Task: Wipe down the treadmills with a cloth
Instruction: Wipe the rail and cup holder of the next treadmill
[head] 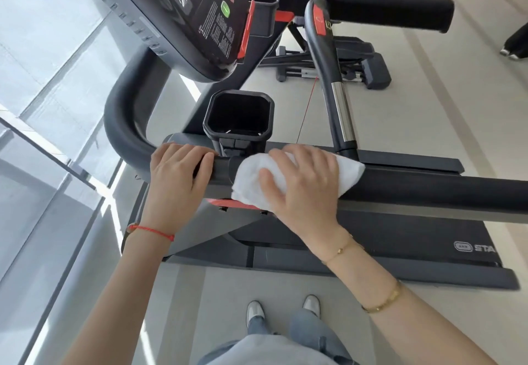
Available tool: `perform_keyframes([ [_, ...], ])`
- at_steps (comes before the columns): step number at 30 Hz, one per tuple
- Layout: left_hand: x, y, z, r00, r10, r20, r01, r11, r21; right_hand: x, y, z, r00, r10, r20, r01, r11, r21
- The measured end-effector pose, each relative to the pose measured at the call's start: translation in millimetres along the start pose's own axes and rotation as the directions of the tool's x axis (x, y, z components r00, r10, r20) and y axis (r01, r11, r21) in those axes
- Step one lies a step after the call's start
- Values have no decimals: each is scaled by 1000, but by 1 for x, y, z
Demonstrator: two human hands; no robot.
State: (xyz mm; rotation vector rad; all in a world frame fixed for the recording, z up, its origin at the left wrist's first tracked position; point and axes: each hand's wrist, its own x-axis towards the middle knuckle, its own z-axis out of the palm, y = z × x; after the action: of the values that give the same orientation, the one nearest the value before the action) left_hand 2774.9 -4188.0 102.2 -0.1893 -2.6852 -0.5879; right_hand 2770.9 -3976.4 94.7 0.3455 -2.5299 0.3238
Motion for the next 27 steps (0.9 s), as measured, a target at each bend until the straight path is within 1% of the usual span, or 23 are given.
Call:
perform_keyframes([
  [3,0,1,-2,1000,-11,24,11,1000,-7,2,-37,13,992,-119,39,118,993,21],
  [5,1,1,-3,999,-13,36,13,1000,-1,-2,-25,8,978,-203,55,202,979,13],
  [6,1,0,-3,999,-14,37,14,1000,6,-6,-10,3,975,-219,46,219,976,0],
  [8,0,1,-3,1000,-19,22,19,1000,8,-15,24,-11,987,-162,7,162,985,-53],
  [10,1,3,-2,999,-32,-1,32,999,-6,-19,50,-22,999,-27,-41,24,997,-79],
  [12,0,3,0,999,-44,3,44,999,-5,-16,45,-21,988,135,-81,-141,987,-73],
  [13,1,3,0,999,-49,9,49,999,-1,-12,33,-17,977,191,-92,-196,979,-59],
  [14,1,4,0,998,-56,17,56,998,7,-9,18,-11,975,206,-85,-211,977,-43],
  [15,1,5,1,998,-65,24,65,998,14,-8,3,-5,981,183,-70,-185,982,-28],
  [17,0,10,2,996,-88,25,88,996,-4,-10,-11,2,996,80,-41,-80,997,-8],
  [20,0,26,4,993,-116,-15,113,987,-114,-16,12,-4,997,-62,-35,61,998,-30],
  [22,0,43,7,994,-101,-49,91,981,-172,-23,38,-13,997,-63,-40,61,996,-62],
  [24,-1,63,11,995,-77,-59,66,981,-180,-29,65,-24,998,-26,-53,21,997,-80],
  [27,-2,93,23,999,-40,-5,39,985,-169,-41,106,-42,997,30,-66,-37,993,-110],
])
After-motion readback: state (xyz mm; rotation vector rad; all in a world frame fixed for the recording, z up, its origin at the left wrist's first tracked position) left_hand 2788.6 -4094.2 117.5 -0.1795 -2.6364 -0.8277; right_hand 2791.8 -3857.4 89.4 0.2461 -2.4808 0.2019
